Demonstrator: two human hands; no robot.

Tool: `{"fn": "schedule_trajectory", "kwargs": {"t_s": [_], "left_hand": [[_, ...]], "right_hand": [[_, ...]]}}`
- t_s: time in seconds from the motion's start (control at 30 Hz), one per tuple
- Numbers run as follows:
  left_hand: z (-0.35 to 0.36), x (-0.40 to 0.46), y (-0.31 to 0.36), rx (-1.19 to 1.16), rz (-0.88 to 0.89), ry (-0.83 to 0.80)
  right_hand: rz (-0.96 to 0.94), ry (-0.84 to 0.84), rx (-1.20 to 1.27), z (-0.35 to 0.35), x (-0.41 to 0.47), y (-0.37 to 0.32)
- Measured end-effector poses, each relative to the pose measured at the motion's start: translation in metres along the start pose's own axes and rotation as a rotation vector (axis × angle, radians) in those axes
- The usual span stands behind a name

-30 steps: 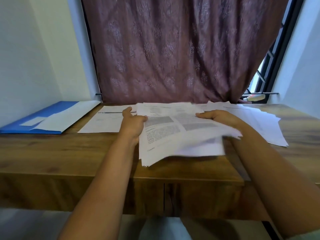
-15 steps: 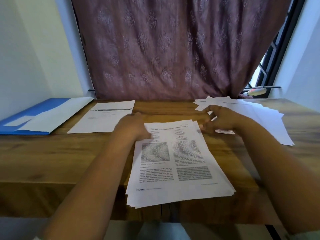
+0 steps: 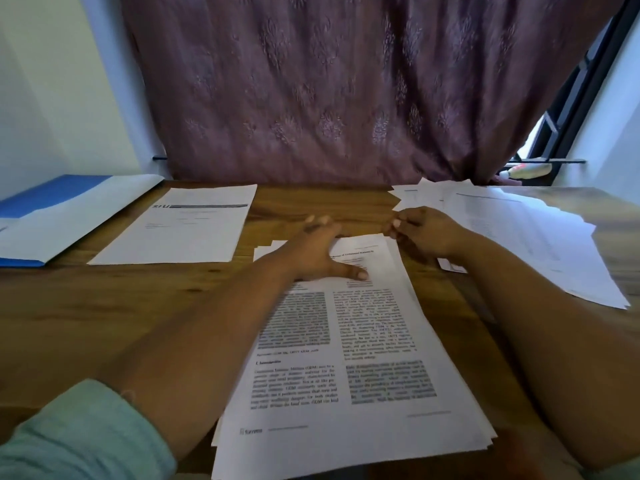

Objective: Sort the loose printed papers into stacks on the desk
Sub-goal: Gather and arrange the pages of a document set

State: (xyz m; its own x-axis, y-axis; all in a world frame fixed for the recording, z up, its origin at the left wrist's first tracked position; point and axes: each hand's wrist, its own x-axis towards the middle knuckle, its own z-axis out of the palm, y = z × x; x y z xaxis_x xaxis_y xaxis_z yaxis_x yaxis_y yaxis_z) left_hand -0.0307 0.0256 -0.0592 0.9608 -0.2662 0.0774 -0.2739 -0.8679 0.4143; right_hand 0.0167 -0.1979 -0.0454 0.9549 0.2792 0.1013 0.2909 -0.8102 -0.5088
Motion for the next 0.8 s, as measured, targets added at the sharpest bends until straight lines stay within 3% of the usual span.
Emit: {"fn": "schedule_trajectory", "kwargs": {"t_s": [0.2,0.43,0.6,0.8], "left_hand": [[0.004,0.005,-0.004,-0.045,0.075,0.096],[0.002,0.002,-0.001,-0.061,0.099,0.148],[0.002,-0.001,0.002,-0.123,0.103,0.176],[-0.009,-0.005,0.002,-0.384,0.091,0.232]], "right_hand": [[-0.072,0.006,0.005,0.004,-0.001,-0.005],[-0.098,0.071,0.278,0.002,-0.005,-0.002],[-0.108,0.109,0.255,0.004,-0.005,-0.001],[-0.086,0.158,0.272,0.009,-0.005,-0.002]]}}
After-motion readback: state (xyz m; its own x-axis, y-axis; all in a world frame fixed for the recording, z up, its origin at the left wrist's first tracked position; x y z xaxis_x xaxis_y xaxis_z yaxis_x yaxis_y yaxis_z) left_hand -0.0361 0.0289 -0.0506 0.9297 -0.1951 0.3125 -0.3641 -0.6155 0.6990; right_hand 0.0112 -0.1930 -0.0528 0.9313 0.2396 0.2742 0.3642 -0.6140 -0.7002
